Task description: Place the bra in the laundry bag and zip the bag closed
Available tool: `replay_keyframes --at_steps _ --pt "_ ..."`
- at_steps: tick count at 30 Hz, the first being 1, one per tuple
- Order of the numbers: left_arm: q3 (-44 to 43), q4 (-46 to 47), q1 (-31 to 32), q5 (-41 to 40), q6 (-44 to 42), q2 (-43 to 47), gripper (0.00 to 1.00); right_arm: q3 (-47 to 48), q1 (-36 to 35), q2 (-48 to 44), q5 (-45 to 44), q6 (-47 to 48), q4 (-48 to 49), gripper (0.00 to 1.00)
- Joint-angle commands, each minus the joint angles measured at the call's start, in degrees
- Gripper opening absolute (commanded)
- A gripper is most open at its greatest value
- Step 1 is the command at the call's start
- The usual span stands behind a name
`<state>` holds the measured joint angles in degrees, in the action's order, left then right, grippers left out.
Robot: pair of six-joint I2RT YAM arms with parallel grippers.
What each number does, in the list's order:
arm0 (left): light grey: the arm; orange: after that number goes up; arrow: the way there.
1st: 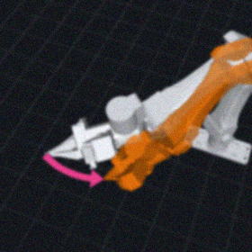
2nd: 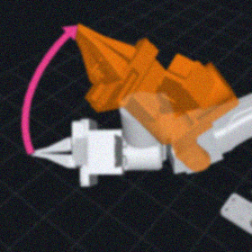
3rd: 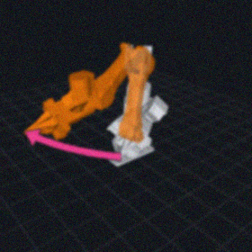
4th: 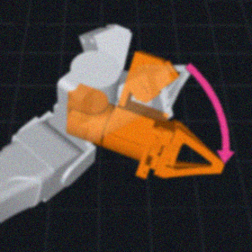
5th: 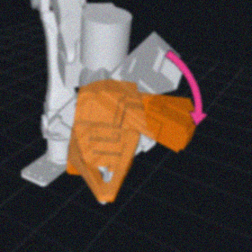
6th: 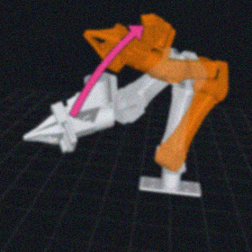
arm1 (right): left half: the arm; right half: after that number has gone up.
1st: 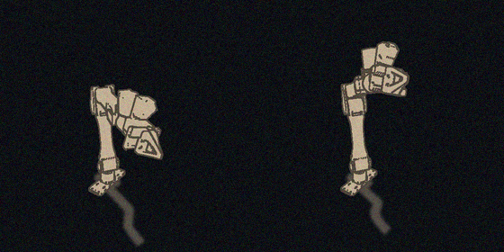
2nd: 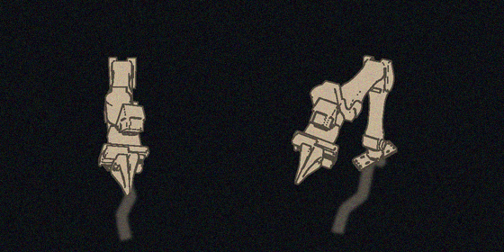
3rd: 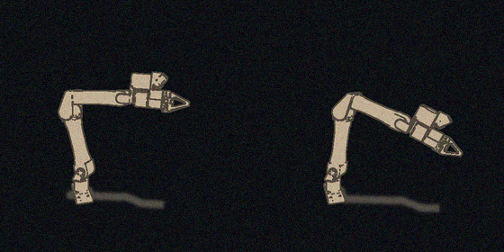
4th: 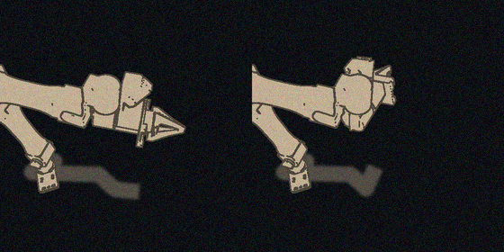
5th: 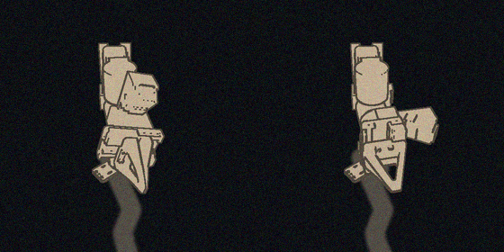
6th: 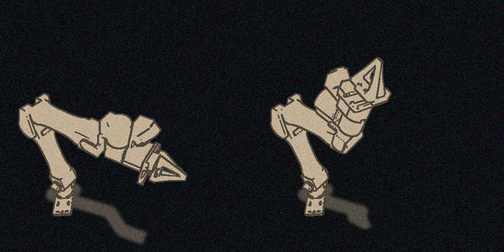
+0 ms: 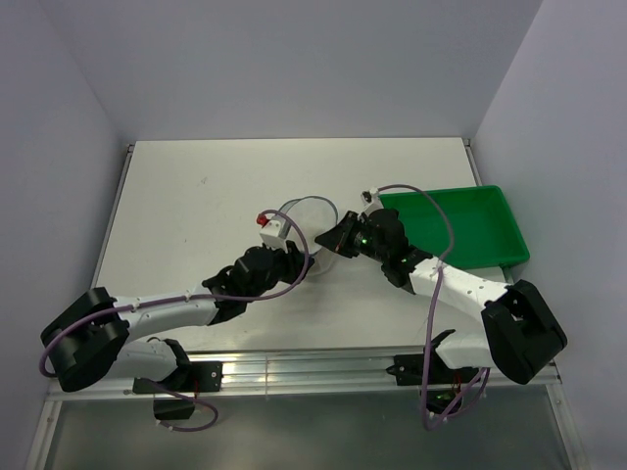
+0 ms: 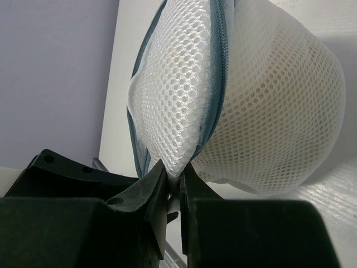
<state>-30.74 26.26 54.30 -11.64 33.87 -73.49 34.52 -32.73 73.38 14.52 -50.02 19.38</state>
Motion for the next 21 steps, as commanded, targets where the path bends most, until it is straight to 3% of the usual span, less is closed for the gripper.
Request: replay_keyframes --at_steps 1,11,21 --pt "-3.45 2.49 0.72 2.5 -1.35 -0.07 0.0 2.39 0.39 0.62 -0.63 1.24 -0.13 0.0" --pt "0.77 -3.32 -1.04 -1.98 -1.26 5.36 0.0 3.18 1.7 0.27 -0.11 3.35 -2.15 0.0" --pt "0.59 -5.96 -0.87 1.53 -1.88 8.89 0.0 3.18 2.23 -0.26 -0.11 2.38 -1.62 0.0"
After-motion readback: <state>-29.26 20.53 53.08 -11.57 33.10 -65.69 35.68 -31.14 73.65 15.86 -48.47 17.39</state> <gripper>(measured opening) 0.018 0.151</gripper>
